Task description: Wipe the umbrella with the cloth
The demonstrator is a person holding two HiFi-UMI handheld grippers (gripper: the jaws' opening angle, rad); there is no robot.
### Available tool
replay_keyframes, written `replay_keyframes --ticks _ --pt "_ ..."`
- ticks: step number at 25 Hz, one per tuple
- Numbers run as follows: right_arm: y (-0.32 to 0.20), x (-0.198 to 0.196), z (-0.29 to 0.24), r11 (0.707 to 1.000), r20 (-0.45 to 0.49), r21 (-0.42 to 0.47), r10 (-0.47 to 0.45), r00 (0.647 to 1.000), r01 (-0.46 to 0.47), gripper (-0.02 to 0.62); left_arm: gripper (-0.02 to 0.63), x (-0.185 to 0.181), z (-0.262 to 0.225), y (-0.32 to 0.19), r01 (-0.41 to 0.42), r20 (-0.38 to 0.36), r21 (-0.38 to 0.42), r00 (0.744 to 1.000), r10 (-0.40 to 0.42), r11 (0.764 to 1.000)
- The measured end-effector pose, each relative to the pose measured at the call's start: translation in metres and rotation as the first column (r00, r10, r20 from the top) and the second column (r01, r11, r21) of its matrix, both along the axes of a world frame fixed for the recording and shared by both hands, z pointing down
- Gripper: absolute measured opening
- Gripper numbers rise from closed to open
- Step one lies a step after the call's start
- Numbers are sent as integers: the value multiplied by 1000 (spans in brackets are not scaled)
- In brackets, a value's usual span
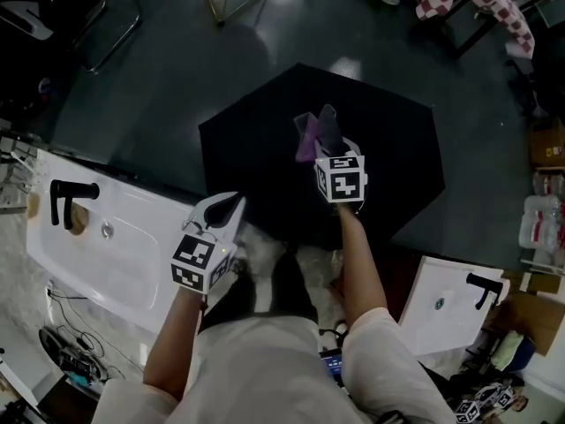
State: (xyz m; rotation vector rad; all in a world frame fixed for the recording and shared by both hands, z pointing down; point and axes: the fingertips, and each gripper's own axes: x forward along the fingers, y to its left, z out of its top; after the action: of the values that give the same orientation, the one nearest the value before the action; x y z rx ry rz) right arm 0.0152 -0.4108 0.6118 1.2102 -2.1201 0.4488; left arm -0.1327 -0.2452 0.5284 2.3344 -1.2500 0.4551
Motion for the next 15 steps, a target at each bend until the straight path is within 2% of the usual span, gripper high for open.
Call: replay_keyframes --ticks 8,15 --pt "38 9 24 999 6 -20 26 1000 -25 126 5 20 14 18 -42 -11 -3 999 42 999" --pt "75 20 59 995 18 -71 66 998 -64 126 5 28 33 33 -58 -22 -24 998 57 998"
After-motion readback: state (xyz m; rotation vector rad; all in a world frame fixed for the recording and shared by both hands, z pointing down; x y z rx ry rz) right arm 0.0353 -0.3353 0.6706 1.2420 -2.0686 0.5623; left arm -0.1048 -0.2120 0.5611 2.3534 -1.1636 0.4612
